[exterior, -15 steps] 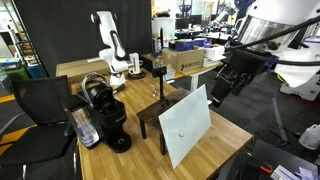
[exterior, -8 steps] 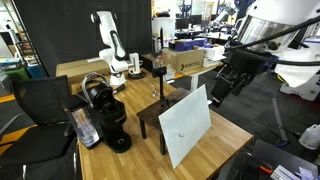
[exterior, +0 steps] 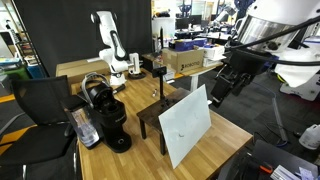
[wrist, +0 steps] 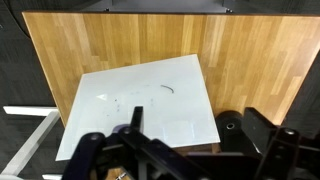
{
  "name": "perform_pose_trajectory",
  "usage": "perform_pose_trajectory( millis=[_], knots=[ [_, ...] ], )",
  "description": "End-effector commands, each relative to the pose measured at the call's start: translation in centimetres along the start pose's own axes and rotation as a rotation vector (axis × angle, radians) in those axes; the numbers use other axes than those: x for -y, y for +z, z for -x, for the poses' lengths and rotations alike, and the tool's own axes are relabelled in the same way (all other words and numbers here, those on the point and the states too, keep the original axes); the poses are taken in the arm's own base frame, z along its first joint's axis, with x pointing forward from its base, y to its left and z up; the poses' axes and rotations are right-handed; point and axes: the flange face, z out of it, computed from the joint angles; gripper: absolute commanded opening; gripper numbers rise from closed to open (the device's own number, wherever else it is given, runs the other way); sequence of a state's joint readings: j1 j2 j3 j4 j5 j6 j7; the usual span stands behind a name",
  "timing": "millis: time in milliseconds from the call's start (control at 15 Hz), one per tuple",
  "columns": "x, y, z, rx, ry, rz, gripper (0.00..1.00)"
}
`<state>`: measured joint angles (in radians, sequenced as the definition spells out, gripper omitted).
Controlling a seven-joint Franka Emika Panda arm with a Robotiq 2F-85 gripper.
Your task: Place the whiteboard on the stand
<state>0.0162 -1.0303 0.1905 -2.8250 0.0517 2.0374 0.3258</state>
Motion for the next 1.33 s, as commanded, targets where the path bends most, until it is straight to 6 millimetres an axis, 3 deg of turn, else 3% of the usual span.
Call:
perform_pose_trajectory(
  millis=[0,1000,1267],
  knots=[
    [0.0,-0.1,0.0,0.001,0.0,0.0,1.0],
    [0.0,-0.1,0.0,0.001,0.0,0.0,1.0],
    [-0.7,-0.9,-1.6,-0.008,0.024,-0.003,1.0]
  ],
)
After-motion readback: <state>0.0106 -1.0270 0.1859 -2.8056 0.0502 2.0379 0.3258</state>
